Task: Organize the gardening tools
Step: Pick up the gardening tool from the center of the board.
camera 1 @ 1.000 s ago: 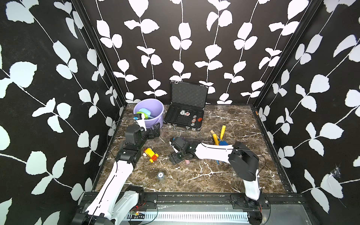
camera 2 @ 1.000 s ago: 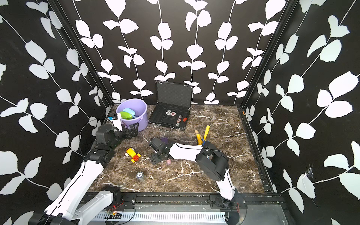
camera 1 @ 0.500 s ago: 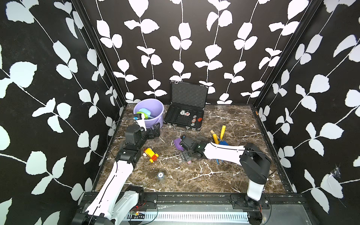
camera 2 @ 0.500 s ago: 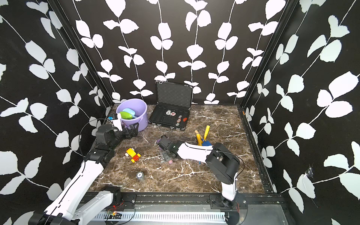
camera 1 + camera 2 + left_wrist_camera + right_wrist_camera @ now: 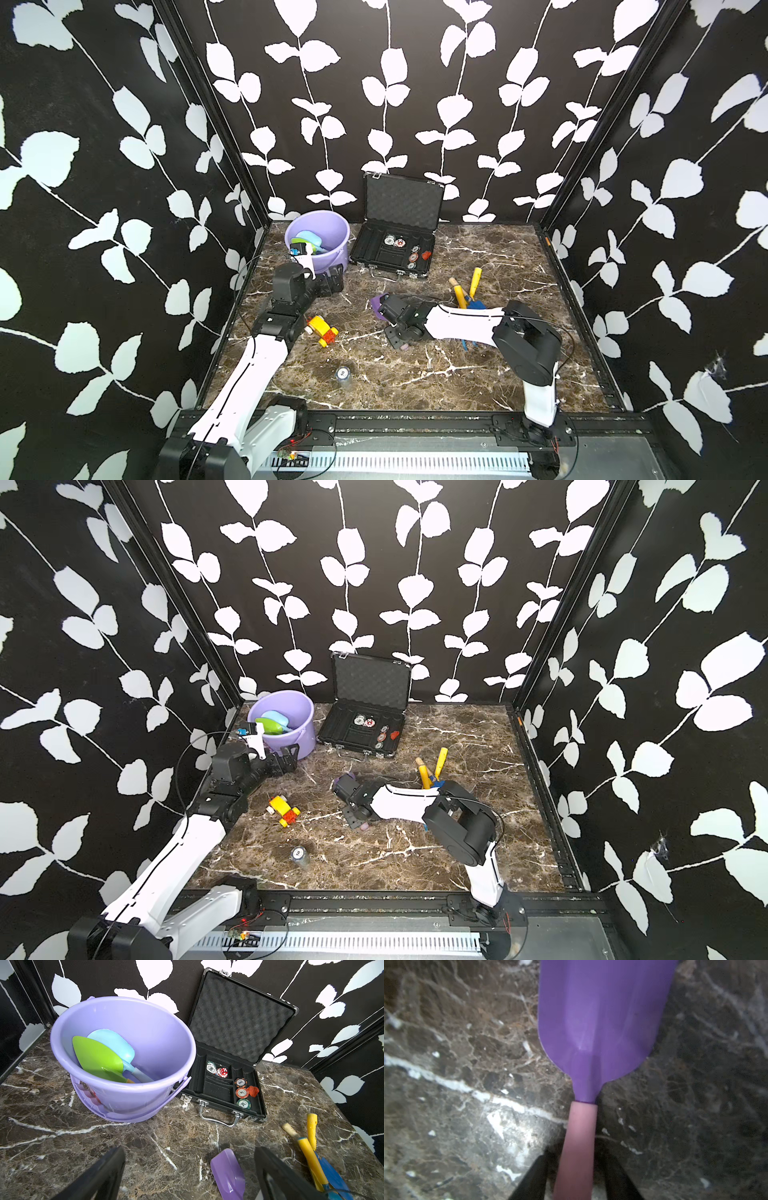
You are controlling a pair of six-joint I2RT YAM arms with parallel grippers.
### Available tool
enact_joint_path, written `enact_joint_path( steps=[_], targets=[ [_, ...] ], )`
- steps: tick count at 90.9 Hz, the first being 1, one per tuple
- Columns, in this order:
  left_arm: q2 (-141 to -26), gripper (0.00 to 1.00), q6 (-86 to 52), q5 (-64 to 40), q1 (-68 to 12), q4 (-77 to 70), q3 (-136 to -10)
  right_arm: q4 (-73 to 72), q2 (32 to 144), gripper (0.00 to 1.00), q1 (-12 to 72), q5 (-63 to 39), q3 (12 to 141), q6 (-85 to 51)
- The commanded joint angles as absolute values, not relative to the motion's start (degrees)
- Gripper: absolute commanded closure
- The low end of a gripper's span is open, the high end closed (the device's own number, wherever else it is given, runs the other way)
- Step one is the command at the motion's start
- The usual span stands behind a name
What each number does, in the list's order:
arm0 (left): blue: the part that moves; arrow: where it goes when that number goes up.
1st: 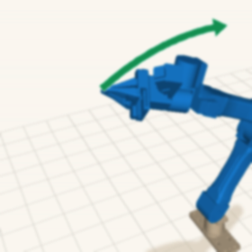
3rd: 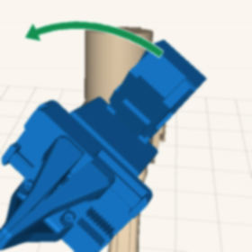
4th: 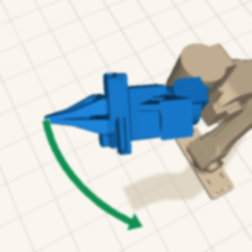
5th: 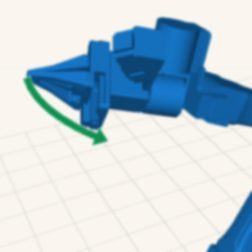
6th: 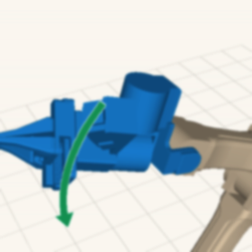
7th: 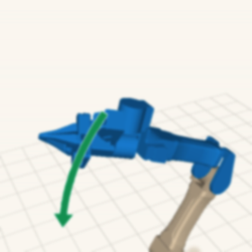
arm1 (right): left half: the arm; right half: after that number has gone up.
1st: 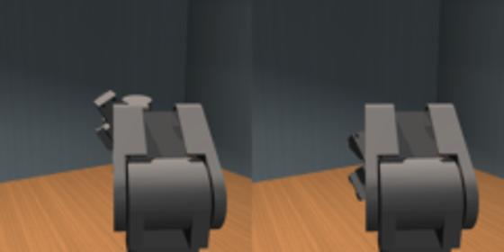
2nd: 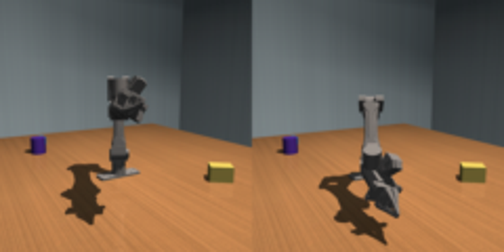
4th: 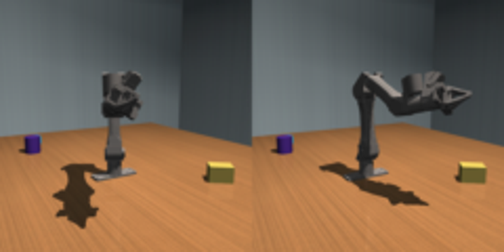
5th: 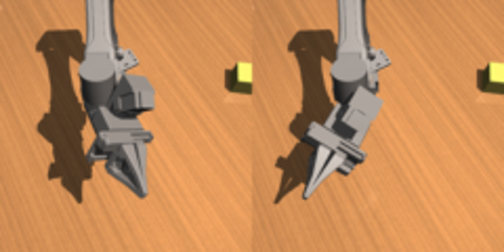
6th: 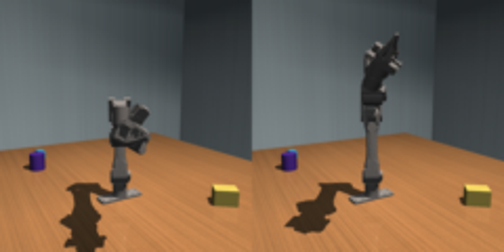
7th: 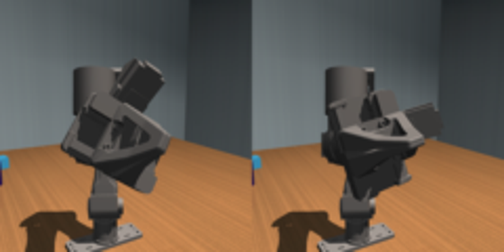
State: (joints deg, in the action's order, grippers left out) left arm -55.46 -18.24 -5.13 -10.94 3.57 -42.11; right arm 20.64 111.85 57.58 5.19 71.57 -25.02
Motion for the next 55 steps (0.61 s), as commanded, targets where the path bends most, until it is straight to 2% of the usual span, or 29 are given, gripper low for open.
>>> enact_joint_path(
  steps=[1,15,45,55],
  targets=[
    [-55.2,0.01,-17.8,-5.8,-11.0,4.1,-41.9,23.7,113.0,0.77,58.5,6.3,71.6,-24.4],
    [-54.9,0.01,-18.3,-7.4,-11.3,3.6,-41.4,21.5,109.9,1.0,59.0,9.3,69.2,-23.9],
    [-57.6,0.01,-18.9,-8.1,-20.3,2.6,-41.3,3.3,96.1,1.0,59.1,18.3,54.4,-22.9],
    [-59.1,0.05,-18.8,-10.6,-23.5,1.8,-42.3,-4.1,91.3,1.0,59.1,20.5,48.8,-21.2]
  ],
)
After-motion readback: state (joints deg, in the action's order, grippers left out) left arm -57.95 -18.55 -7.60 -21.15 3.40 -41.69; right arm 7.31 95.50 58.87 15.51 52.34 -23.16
